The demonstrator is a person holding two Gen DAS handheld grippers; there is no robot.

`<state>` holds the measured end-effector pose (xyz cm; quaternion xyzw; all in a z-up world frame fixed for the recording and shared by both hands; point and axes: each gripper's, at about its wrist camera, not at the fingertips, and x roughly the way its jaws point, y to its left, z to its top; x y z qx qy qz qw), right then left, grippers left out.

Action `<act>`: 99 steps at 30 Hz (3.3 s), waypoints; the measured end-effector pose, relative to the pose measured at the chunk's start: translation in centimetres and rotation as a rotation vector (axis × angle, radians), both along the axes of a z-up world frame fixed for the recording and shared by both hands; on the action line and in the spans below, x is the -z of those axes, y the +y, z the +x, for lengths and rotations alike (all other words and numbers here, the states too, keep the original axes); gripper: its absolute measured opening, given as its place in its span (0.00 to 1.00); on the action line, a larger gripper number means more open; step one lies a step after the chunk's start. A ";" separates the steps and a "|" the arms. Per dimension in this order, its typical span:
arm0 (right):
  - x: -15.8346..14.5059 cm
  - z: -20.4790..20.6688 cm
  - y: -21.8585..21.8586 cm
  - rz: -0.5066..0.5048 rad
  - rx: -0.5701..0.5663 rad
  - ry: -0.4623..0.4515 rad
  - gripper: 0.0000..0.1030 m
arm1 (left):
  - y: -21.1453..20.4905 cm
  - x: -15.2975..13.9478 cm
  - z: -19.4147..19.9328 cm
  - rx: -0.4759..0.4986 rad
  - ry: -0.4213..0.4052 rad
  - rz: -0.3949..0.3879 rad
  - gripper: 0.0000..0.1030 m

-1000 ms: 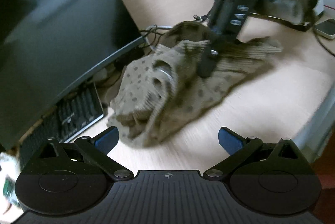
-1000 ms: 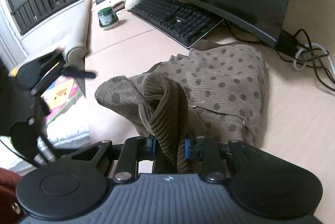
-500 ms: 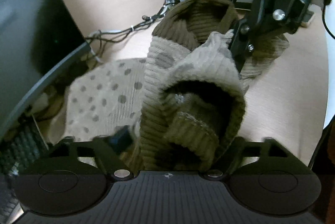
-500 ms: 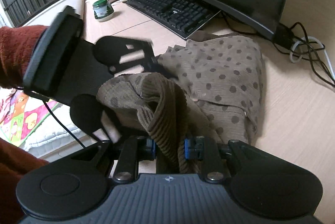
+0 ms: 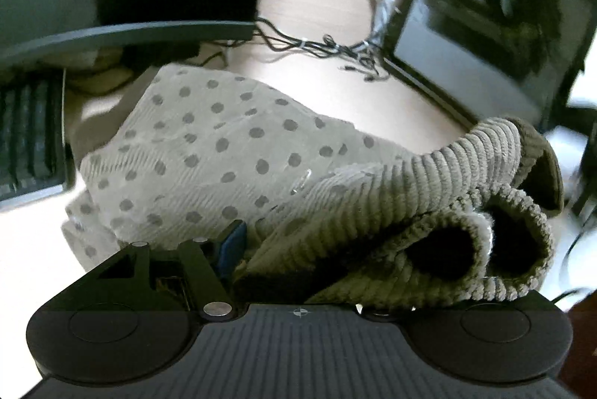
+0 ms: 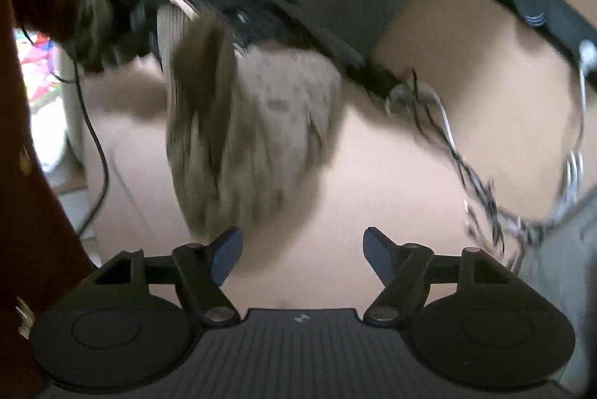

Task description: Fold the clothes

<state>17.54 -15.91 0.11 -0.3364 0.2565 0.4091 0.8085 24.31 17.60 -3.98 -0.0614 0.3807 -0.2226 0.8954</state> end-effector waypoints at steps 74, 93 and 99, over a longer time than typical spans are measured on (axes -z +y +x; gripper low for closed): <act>3.1 7.4 18.2 0.137 -0.068 0.138 0.73 | 4.3 -5.1 -6.6 -0.564 -0.027 -0.011 0.86; 0.5 16.5 14.8 0.358 0.157 0.410 0.85 | 1.8 0.4 -6.2 -0.306 0.094 -0.190 0.85; 0.4 14.6 13.2 0.382 0.100 0.430 0.27 | 0.5 -1.9 -7.7 -0.300 0.009 -0.130 0.29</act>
